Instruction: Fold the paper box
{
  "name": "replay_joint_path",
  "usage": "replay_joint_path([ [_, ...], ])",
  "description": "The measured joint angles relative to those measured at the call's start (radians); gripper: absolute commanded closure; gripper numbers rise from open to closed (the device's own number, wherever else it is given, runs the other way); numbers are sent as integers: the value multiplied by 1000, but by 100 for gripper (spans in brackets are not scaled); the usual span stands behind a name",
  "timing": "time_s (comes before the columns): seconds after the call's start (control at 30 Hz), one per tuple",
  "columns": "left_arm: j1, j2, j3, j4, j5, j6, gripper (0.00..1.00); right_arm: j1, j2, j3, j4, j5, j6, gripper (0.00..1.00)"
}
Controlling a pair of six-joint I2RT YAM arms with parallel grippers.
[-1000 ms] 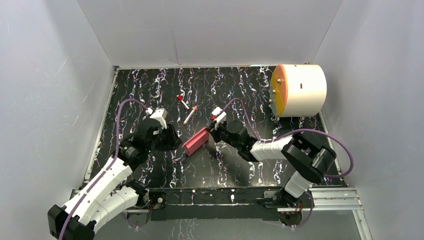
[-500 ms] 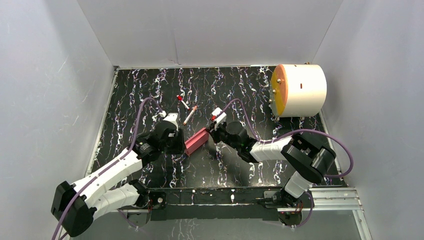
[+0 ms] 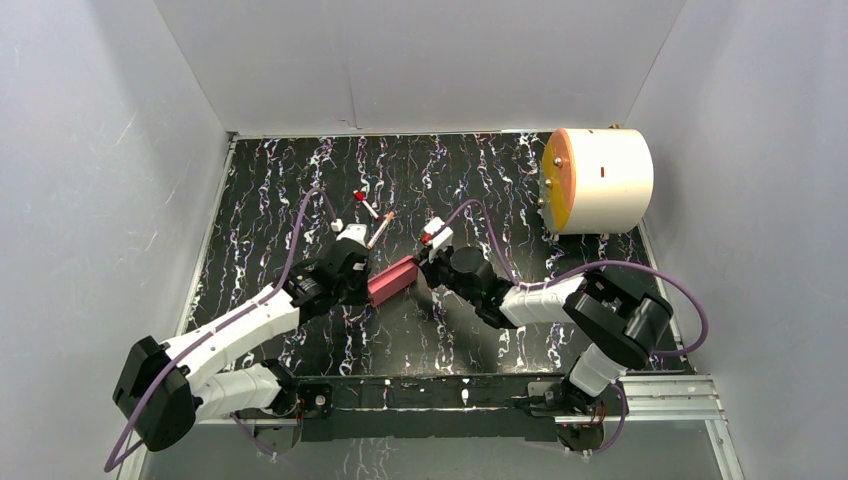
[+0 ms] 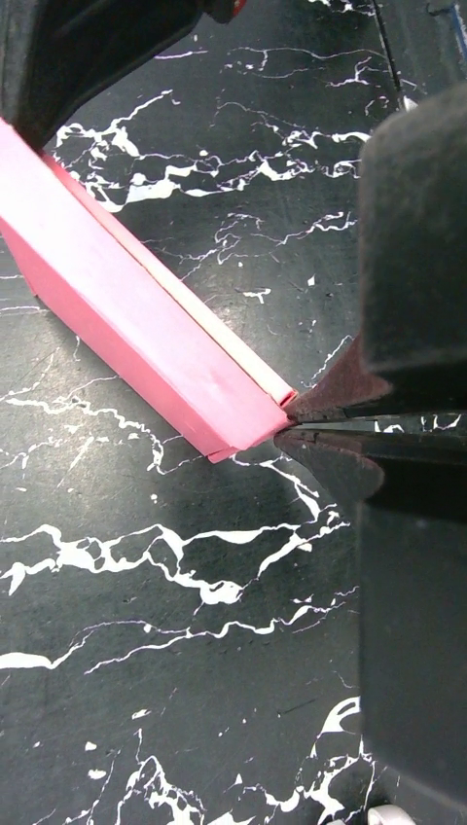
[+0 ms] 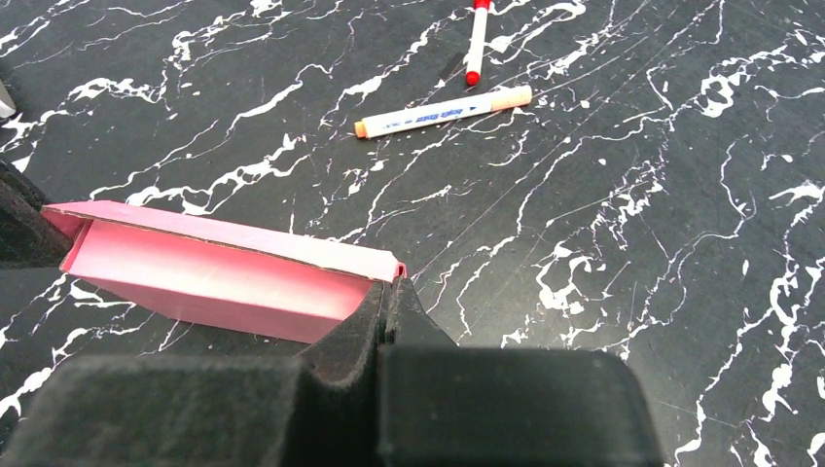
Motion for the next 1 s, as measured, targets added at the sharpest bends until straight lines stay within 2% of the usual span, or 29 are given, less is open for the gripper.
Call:
replay_joint_path([
  [0.53, -2, 114, 88, -18, -127, -19, 100, 96, -6, -5, -17, 282, 125, 100],
  [0.77, 12, 177, 114, 20, -158, -12, 82, 129, -14, 14, -84, 422, 231, 100],
  [1.0, 77, 174, 121, 63, -126, 13, 71, 139, -14, 61, -188, 503, 296, 100],
])
